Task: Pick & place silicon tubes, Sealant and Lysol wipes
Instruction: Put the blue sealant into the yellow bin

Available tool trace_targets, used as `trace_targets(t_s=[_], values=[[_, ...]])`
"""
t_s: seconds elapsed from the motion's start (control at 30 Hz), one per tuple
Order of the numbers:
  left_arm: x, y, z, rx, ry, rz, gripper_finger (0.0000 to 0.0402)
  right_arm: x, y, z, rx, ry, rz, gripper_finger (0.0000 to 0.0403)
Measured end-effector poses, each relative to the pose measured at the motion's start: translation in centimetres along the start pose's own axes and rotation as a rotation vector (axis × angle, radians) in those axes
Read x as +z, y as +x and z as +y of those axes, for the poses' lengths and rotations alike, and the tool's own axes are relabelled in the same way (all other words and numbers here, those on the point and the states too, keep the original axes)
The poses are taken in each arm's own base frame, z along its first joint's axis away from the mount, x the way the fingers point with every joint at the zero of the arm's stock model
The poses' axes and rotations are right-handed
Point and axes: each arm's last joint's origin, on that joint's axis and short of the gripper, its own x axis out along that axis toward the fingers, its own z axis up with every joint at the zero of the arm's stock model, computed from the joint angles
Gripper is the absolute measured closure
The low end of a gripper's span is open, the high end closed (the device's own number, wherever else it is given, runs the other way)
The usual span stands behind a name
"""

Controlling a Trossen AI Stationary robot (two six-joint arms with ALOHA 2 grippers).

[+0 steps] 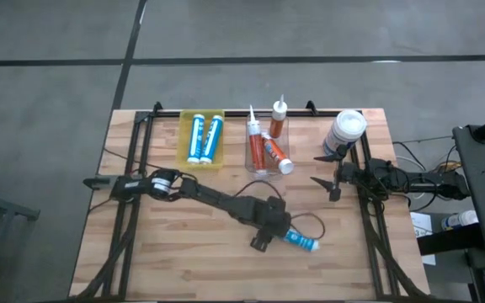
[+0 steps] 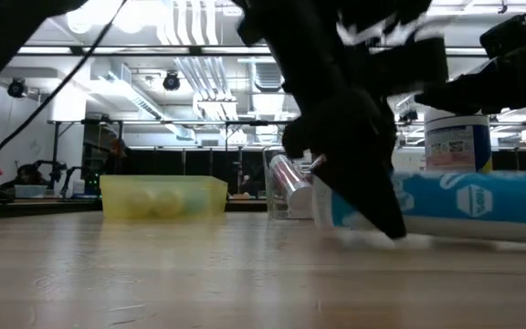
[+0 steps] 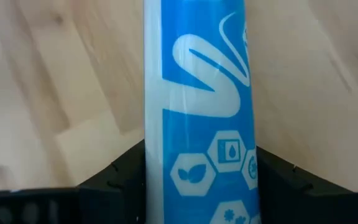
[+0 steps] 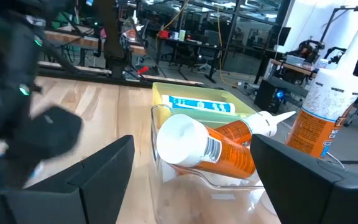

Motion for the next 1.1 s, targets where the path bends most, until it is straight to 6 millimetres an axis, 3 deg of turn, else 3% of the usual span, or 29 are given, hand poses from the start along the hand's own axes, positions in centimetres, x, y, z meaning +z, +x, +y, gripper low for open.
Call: trace_targets(t_s=[0.1, 0.27, 0.5, 0.83, 1.1], values=[[0.8, -1.5, -1.4, 0.121, 0.077, 0.016, 0.0192, 0.0, 0.0, 0.0, 0.0, 0.0, 0.0, 0.0083], [1.8, -4.9, -3.3, 0.475, 0.164, 0.062, 0.0192, 0.0, 0.0, 0.0, 0.0, 0.0, 0.0, 0.0083], [1.4, -10.6, -3.8, 0.88, -0.004, 0.049, 0.0192, 0.0, 0.0, 0.0, 0.0, 0.0, 0.0, 0.0083], [-5.0, -16.0, -3.8, 1.322, -0.158, 0.031, 0.0192, 0.0, 0.0, 0.0, 0.0, 0.0, 0.0, 0.0083], [-10.3, -20.3, -3.1, 1.452, -0.48, -0.231, 0.0192, 0.0, 0.0, 0.0, 0.0, 0.0, 0.0, 0.0083]])
